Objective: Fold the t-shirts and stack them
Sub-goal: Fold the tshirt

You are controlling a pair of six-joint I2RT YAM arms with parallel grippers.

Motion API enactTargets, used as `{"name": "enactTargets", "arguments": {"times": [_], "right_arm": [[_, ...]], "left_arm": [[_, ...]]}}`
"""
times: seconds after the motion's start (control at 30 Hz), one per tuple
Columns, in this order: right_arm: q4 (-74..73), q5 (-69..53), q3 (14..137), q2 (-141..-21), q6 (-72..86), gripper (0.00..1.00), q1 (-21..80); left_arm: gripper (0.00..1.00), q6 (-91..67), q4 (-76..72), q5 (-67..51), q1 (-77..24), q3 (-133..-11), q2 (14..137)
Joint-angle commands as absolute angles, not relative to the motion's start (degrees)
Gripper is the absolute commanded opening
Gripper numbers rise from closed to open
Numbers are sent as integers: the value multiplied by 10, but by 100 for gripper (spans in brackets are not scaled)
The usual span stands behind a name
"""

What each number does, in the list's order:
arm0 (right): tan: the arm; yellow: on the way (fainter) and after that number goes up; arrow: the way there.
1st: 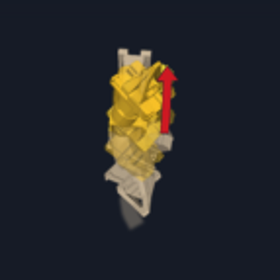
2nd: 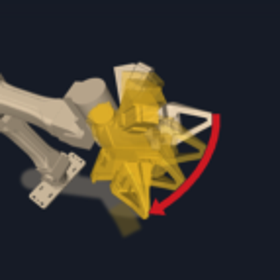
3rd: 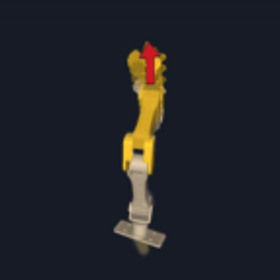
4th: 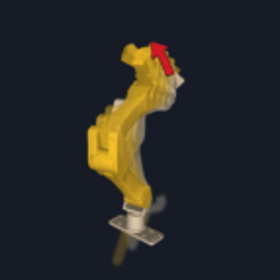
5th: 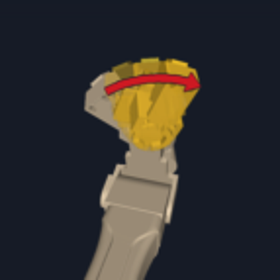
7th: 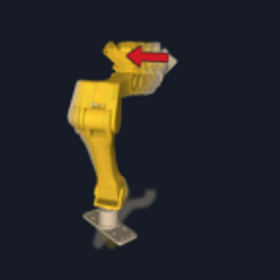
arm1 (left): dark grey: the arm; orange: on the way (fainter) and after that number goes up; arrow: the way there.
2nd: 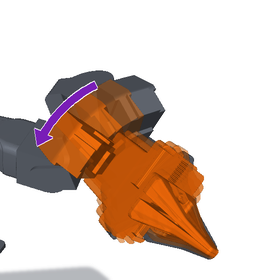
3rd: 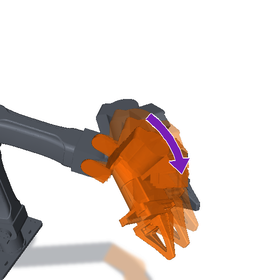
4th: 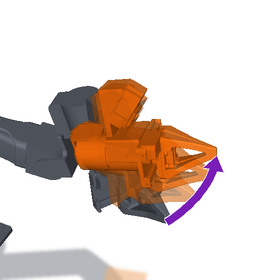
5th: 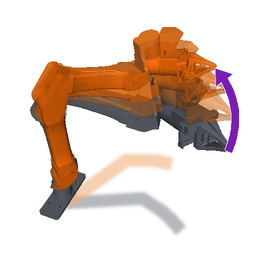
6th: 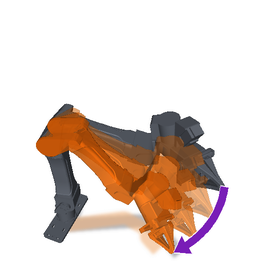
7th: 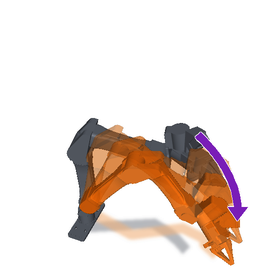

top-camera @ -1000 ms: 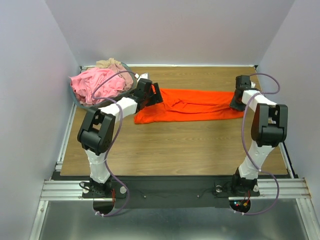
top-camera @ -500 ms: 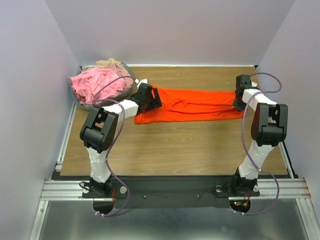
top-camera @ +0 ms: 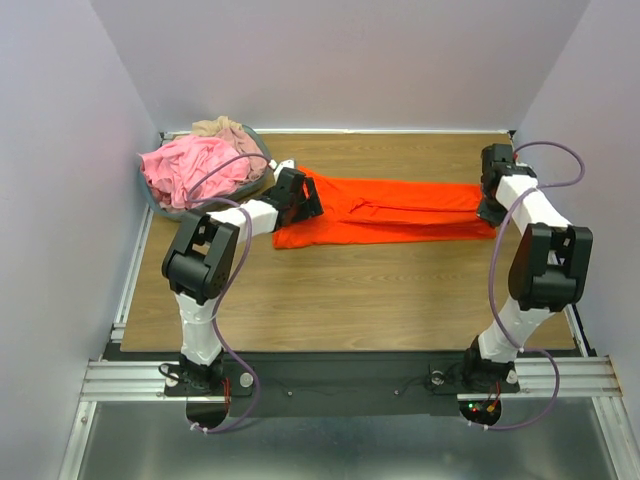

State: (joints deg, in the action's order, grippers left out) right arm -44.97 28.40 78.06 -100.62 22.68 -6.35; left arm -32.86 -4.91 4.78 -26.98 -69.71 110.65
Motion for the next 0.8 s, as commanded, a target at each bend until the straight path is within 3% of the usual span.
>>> {"name": "enactTargets", "arguments": {"times": [0.0, 0.27, 0.33, 0.37, 0.4, 0.5, 0.77], "right_arm": [[-465, 304, 830, -1028, 217, 0, -68], [-537, 335, 1011, -1207, 195, 1, -77], [-567, 359, 1067, -1236, 198, 13, -80], [-577, 367, 1082, -1259, 201, 26, -80], [-583, 376, 1094, -1265, 206, 51, -80], [-585, 378, 1102, -1263, 217, 73, -80], [-528, 314, 1043, -1200, 211, 89, -80]], "left_arm": [[88, -323, -53, 58, -270, -704, 1109], [88, -319, -41, 69, -265, -725, 1125], [88, -318, -39, 70, -264, -729, 1124], [88, -316, -39, 71, -264, -729, 1124], [88, -316, -38, 71, -264, -729, 1124], [88, -314, -34, 70, -264, -736, 1126], [88, -314, -33, 65, -264, -745, 1124]]}}
